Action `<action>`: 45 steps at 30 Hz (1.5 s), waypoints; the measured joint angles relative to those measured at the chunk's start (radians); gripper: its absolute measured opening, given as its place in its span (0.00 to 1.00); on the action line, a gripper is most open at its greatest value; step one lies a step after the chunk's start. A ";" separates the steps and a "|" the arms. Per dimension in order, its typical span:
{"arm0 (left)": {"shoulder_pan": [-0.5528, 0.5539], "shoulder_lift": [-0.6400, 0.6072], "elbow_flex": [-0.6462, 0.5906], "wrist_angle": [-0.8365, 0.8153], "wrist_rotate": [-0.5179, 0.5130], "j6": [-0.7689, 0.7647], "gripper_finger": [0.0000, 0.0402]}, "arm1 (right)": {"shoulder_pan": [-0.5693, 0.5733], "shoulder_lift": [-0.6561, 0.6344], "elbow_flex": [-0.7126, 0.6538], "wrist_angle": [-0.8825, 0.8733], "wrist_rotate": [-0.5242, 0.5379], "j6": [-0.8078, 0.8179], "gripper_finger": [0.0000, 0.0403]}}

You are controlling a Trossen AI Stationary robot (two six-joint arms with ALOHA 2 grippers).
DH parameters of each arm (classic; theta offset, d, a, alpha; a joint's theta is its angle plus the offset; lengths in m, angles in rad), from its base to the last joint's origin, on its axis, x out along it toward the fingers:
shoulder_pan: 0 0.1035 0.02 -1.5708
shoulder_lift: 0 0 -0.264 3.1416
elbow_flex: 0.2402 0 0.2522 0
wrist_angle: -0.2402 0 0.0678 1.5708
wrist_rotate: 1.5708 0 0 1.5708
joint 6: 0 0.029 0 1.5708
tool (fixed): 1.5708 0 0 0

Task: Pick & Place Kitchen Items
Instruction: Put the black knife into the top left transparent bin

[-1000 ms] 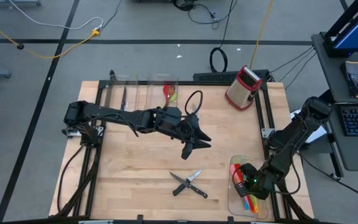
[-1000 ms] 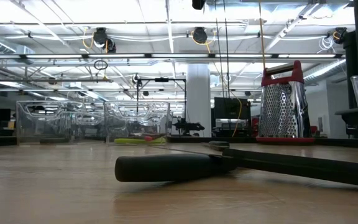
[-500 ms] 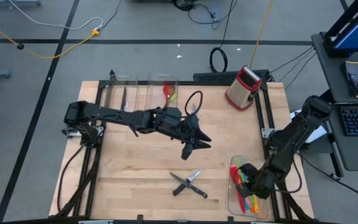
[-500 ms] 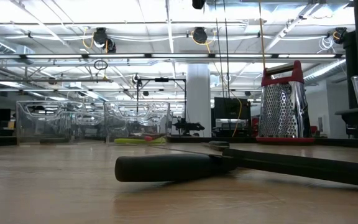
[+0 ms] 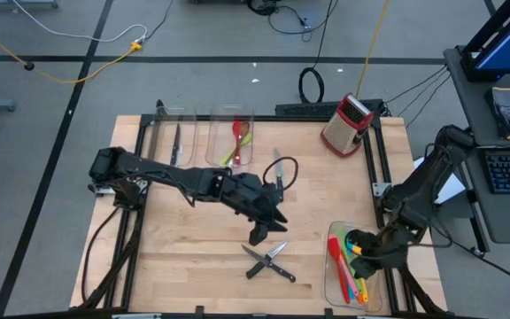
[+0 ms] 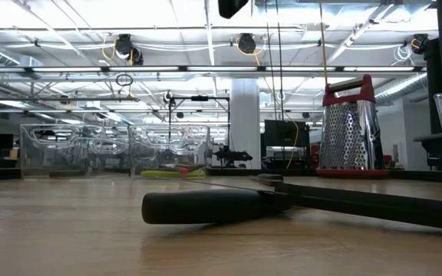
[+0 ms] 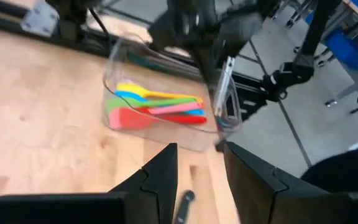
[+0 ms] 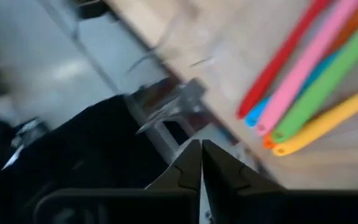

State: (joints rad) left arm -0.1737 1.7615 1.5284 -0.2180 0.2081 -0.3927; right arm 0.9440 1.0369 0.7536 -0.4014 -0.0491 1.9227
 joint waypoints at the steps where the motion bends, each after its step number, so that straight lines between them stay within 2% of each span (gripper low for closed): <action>1: -0.008 0.000 0.000 -0.006 0.000 -0.011 0.34 | 0.000 -0.015 0.000 0.014 0.000 -0.021 0.01; 3: -0.023 0.000 0.000 -0.012 0.000 -0.032 0.34 | 0.000 -0.045 0.000 0.052 0.004 -0.062 0.01; 6: -0.046 0.000 0.000 -0.012 -0.018 -0.064 0.34 | 0.000 -0.086 0.000 0.122 0.065 -0.146 0.01; 15: -0.105 0.000 0.000 -0.010 -0.255 -0.224 0.34 | 0.000 -0.165 0.001 0.363 0.312 -0.602 0.00; 19: -0.124 0.000 0.000 -0.010 -0.302 -0.340 0.34 | -0.012 -0.184 0.001 0.375 0.360 -0.794 0.00; 25: -0.160 0.000 0.000 -0.016 -0.371 -0.619 0.34 | -0.074 -0.204 0.001 0.375 0.383 -1.075 0.00; 28: -0.181 0.000 0.000 -0.016 -0.422 -0.690 0.34 | -0.109 -0.213 0.001 0.376 0.390 -1.211 0.00; 34: -0.189 0.000 0.000 -0.017 -0.499 -0.681 0.34 | -0.177 -0.222 0.001 0.394 0.389 -1.346 0.00; 40: -0.143 0.000 0.000 -0.031 -0.506 -0.599 0.34 | -0.241 -0.222 0.001 0.408 0.389 -1.395 0.00; 45: -0.088 0.001 0.000 -0.050 -0.506 -0.551 0.34 | -0.279 -0.228 0.001 0.443 0.388 -1.507 0.00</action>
State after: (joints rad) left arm -0.2618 1.7621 1.5284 -0.2676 -0.2977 -0.9434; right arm 0.6646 0.8090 0.7544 0.0420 0.3393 0.4160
